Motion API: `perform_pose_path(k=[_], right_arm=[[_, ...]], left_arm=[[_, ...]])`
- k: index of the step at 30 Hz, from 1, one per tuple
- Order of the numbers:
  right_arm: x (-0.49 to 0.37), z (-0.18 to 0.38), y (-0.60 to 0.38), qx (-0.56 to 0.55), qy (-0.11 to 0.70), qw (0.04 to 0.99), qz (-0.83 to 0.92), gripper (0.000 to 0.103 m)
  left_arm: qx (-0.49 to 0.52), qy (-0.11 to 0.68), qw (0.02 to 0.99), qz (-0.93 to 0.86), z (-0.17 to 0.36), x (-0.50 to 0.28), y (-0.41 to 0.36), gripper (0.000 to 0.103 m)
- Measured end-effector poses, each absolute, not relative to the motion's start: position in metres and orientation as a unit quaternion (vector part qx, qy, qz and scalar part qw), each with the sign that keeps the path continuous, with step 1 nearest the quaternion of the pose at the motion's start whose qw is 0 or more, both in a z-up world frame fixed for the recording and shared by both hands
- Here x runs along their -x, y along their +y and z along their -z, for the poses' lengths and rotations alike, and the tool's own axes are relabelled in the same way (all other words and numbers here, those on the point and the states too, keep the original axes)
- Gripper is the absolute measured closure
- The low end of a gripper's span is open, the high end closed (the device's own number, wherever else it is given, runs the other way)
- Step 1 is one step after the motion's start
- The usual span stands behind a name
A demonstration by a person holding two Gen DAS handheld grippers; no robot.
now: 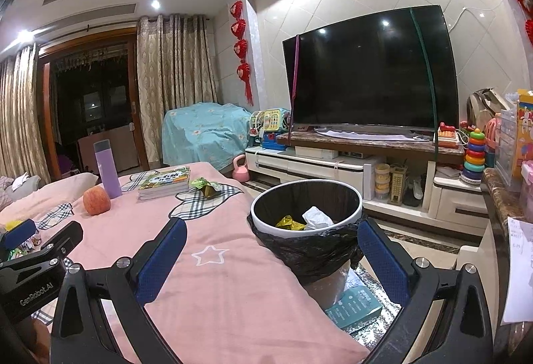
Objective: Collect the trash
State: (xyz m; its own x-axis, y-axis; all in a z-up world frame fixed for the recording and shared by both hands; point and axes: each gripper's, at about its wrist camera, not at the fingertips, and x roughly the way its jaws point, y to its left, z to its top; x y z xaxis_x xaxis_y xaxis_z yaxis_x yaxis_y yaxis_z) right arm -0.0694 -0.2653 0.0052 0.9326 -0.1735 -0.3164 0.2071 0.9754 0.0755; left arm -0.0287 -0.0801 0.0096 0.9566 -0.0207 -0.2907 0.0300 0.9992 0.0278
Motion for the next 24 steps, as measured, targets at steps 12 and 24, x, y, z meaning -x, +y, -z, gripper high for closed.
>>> perform_pose_path(k=[12, 24], right_arm=[[0.0683, -0.0051, -0.2638, -0.053, 0.156, 0.982, 0.095, 0.0], [0.068, -0.0051, -0.2636, -0.055, 0.155, 0.982, 0.094, 0.0]], left_arm=[[-0.02, 0.15, 0.988, 0.015, -0.0081, 0.0275, -0.0804, 0.0], [-0.023, 0.154, 0.988, 0.018, -0.0054, 0.0273, -0.0821, 0.0]])
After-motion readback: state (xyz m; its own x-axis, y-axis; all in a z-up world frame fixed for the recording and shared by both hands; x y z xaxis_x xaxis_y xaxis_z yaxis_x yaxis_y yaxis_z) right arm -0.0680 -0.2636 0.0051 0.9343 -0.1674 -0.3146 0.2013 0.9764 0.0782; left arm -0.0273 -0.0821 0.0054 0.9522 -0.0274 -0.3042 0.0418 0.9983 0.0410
